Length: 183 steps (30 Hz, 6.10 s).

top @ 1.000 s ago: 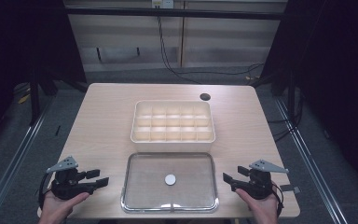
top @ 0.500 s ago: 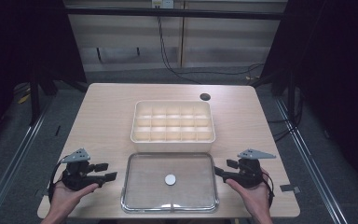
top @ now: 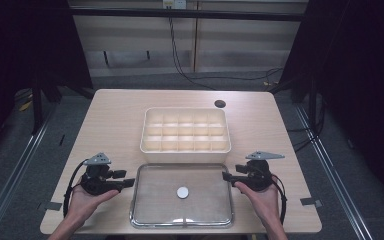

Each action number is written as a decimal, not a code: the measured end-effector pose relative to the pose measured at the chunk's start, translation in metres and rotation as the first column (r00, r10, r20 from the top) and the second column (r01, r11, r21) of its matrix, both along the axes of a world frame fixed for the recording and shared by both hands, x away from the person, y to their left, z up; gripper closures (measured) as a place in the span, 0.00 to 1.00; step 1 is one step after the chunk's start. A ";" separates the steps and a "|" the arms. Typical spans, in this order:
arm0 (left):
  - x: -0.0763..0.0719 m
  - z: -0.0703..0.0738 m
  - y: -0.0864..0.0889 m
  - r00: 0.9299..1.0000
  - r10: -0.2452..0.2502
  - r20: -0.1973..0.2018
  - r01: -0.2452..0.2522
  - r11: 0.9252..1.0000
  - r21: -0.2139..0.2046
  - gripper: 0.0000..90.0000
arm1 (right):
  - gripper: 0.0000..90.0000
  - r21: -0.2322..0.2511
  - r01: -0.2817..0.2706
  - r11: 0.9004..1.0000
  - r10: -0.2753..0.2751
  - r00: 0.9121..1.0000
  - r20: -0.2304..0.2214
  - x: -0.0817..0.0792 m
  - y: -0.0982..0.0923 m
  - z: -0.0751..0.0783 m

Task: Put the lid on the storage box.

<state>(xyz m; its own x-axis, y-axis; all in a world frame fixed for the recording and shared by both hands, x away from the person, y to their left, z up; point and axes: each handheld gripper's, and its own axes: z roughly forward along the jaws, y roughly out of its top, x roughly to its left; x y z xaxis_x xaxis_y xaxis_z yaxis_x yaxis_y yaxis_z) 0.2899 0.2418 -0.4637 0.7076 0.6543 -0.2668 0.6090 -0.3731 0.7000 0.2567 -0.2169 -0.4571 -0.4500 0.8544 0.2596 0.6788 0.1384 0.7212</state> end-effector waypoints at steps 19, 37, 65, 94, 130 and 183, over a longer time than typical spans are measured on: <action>-0.002 -0.026 -0.005 0.998 -0.030 -0.060 0.032 0.999 0.034 0.63 | 0.55 -0.060 0.015 0.998 -0.019 0.998 -0.066 0.004 0.007 -0.031; -0.007 -0.031 -0.018 0.995 -0.075 -0.064 0.078 0.996 0.038 0.60 | 0.59 -0.092 0.036 0.995 -0.042 0.997 -0.063 0.004 0.014 -0.040; -0.008 -0.031 -0.018 0.994 -0.095 -0.044 0.097 0.994 0.049 0.61 | 0.74 0.364 0.228 0.903 -0.159 0.965 -0.210 0.000 -0.022 -0.049; 0.000 -0.033 -0.015 0.996 -0.068 -0.058 0.069 0.998 0.012 0.57 | 0.77 0.425 0.062 0.903 0.015 0.984 -0.175 0.004 -0.015 -0.042; 0.000 -0.025 -0.006 0.995 -0.047 -0.083 0.038 0.993 -0.111 0.58 | 0.78 0.375 0.051 0.926 -0.004 0.992 -0.126 -0.001 -0.013 -0.033; -0.001 0.018 0.002 0.999 -0.024 0.028 0.029 0.971 -0.236 0.79 | 0.78 0.359 0.047 0.932 -0.057 0.998 0.018 -0.007 -0.008 0.007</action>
